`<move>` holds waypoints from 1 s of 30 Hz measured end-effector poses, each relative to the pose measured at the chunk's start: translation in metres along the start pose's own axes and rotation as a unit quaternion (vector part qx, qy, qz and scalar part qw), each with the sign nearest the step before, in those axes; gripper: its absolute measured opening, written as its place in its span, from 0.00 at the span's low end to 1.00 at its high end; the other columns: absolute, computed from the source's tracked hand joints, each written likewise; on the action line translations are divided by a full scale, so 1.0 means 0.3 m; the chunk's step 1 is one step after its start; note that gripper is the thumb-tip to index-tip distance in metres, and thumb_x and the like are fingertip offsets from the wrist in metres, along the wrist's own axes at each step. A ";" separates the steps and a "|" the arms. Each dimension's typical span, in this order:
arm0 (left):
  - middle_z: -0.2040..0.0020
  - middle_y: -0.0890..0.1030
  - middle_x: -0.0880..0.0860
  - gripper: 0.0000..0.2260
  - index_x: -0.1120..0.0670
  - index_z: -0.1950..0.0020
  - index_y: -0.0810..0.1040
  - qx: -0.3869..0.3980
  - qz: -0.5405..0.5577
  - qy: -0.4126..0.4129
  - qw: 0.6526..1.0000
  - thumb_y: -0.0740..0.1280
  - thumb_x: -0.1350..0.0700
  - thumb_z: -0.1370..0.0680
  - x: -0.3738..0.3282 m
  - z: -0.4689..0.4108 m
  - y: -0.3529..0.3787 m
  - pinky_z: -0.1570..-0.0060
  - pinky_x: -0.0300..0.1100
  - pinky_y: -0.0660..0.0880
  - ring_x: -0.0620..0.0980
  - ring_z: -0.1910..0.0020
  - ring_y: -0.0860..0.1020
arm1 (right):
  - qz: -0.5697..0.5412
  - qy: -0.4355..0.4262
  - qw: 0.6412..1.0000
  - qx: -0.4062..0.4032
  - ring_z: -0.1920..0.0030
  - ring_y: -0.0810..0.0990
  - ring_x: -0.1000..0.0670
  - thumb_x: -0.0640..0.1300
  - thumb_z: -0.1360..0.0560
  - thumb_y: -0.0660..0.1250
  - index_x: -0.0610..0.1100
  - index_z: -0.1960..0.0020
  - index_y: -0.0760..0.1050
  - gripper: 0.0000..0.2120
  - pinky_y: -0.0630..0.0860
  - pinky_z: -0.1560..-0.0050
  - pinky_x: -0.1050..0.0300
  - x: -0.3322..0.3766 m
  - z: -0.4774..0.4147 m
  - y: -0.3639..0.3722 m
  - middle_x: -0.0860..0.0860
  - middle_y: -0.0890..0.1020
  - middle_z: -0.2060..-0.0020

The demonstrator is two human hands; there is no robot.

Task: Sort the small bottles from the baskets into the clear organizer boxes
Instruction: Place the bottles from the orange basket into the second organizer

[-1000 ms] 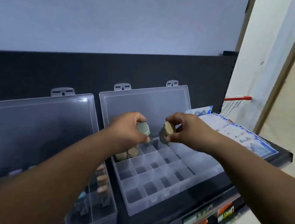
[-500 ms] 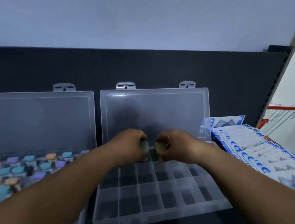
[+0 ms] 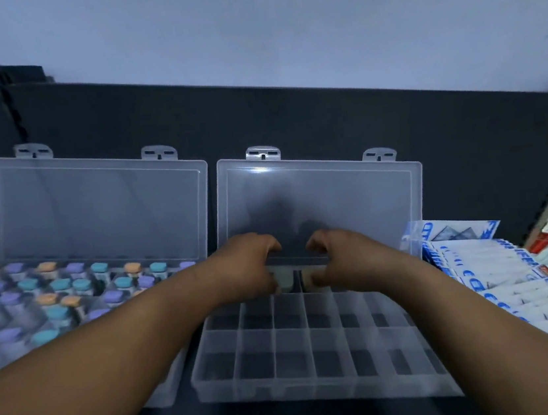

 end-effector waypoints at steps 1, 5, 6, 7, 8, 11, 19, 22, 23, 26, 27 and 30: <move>0.37 0.74 0.51 0.27 0.50 0.32 0.71 -0.016 -0.015 0.004 1.000 0.74 0.51 0.29 0.004 0.025 -0.025 0.39 0.48 0.73 0.51 0.39 0.73 | 0.012 -0.005 1.000 -0.009 0.40 0.74 0.49 0.51 0.28 0.72 0.49 0.32 0.69 0.28 0.73 0.41 0.54 0.030 0.007 -0.011 0.49 0.73 0.36; 0.38 0.73 0.53 0.23 0.52 0.34 0.72 -0.111 -0.066 0.018 0.992 0.71 0.49 0.27 0.067 0.155 -0.152 0.38 0.49 0.70 0.53 0.38 0.71 | 0.067 -0.054 0.995 -0.045 0.34 0.69 0.47 0.53 0.26 0.70 0.49 0.29 0.65 0.29 0.69 0.36 0.53 0.222 0.044 -0.035 0.48 0.68 0.32; 0.36 0.73 0.53 0.24 0.52 0.33 0.72 -0.136 -0.080 0.015 0.987 0.70 0.48 0.27 0.098 0.194 -0.186 0.37 0.49 0.69 0.54 0.36 0.70 | 0.073 -0.069 0.994 -0.054 0.32 0.67 0.47 0.54 0.26 0.70 0.50 0.27 0.63 0.31 0.67 0.34 0.52 0.282 0.055 -0.036 0.49 0.66 0.30; 0.34 0.72 0.54 0.25 0.52 0.32 0.70 -0.157 -0.098 0.012 0.983 0.70 0.46 0.27 0.128 0.230 -0.216 0.35 0.49 0.67 0.55 0.34 0.69 | 0.076 -0.084 0.992 -0.063 0.29 0.64 0.46 0.55 0.26 0.69 0.50 0.26 0.61 0.33 0.65 0.32 0.51 0.337 0.064 -0.037 0.49 0.63 0.28; 0.32 0.71 0.54 0.27 0.51 0.31 0.69 -0.174 -0.122 0.004 0.977 0.69 0.44 0.27 0.171 0.282 -0.249 0.33 0.49 0.65 0.55 0.32 0.67 | 0.078 -0.102 0.989 -0.073 0.28 0.62 0.45 0.56 0.26 0.69 0.50 0.25 0.60 0.34 0.63 0.30 0.51 0.410 0.076 -0.031 0.48 0.62 0.26; 0.25 0.62 0.54 0.32 0.50 0.25 0.60 -0.199 -0.186 -0.042 0.961 0.65 0.40 0.25 0.316 0.458 -0.331 0.28 0.48 0.57 0.54 0.27 0.59 | 0.086 -0.144 0.982 -0.087 0.25 0.58 0.44 0.60 0.26 0.66 0.51 0.23 0.55 0.37 0.58 0.27 0.50 0.613 0.098 0.012 0.47 0.55 0.23; 0.23 0.57 0.53 0.35 0.51 0.23 0.55 -0.215 -0.213 -0.158 0.940 0.61 0.37 0.24 0.754 1.049 -0.508 0.27 0.49 0.55 0.53 0.25 0.55 | 0.079 -0.227 0.969 -0.064 0.23 0.54 0.44 0.63 0.25 0.63 0.52 0.22 0.51 0.39 0.57 0.26 0.44 1.202 0.156 0.205 0.49 0.51 0.21; 0.23 0.57 0.53 0.35 0.51 0.22 0.53 -0.215 -0.229 -0.199 0.928 0.62 0.38 0.24 0.917 1.260 -0.557 0.27 0.49 0.55 0.53 0.25 0.55 | 0.066 -0.266 0.960 -0.062 0.23 0.53 0.46 0.62 0.24 0.63 0.51 0.22 0.51 0.38 0.56 0.26 0.45 1.426 0.194 0.279 0.49 0.52 0.22; 0.23 0.57 0.53 0.35 0.51 0.22 0.53 -0.214 -0.233 -0.214 0.924 0.62 0.38 0.24 0.971 1.330 -0.574 0.27 0.49 0.55 0.53 0.25 0.56 | 0.061 -0.279 0.956 -0.060 0.23 0.53 0.47 0.61 0.24 0.63 0.51 0.22 0.52 0.37 0.56 0.25 0.46 1.506 0.207 0.308 0.50 0.53 0.22; 0.23 0.57 0.53 0.35 0.49 0.23 0.53 -0.209 -0.230 -0.246 0.918 0.62 0.38 0.24 1.107 1.490 -0.613 0.28 0.49 0.56 0.53 0.25 0.56 | 0.060 -0.307 0.948 -0.051 0.23 0.53 0.48 0.61 0.24 0.63 0.50 0.22 0.52 0.37 0.54 0.25 0.48 1.705 0.229 0.386 0.50 0.54 0.22; 0.23 0.57 0.53 0.35 0.49 0.22 0.53 -0.204 -0.222 -0.253 0.919 0.62 0.38 0.24 1.141 1.529 -0.620 0.28 0.49 0.55 0.53 0.25 0.55 | 0.061 -0.315 0.946 -0.044 0.23 0.53 0.49 0.61 0.24 0.63 0.50 0.22 0.52 0.37 0.54 0.25 0.48 1.758 0.234 0.406 0.50 0.55 0.22; 0.23 0.56 0.52 0.35 0.49 0.22 0.52 -0.193 -0.199 -0.273 0.921 0.62 0.38 0.24 1.249 1.633 -0.660 0.26 0.50 0.53 0.52 0.24 0.54 | 0.066 -0.333 0.940 -0.023 0.23 0.53 0.49 0.62 0.24 0.62 0.51 0.22 0.51 0.37 0.54 0.25 0.48 1.923 0.226 0.454 0.50 0.55 0.22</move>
Point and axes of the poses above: each hand's wrist, its own z-axis away from the middle knuckle, its own y-axis out of the palm, x = y × z, the point moved 7 cm from there along -z, towards the middle knuckle
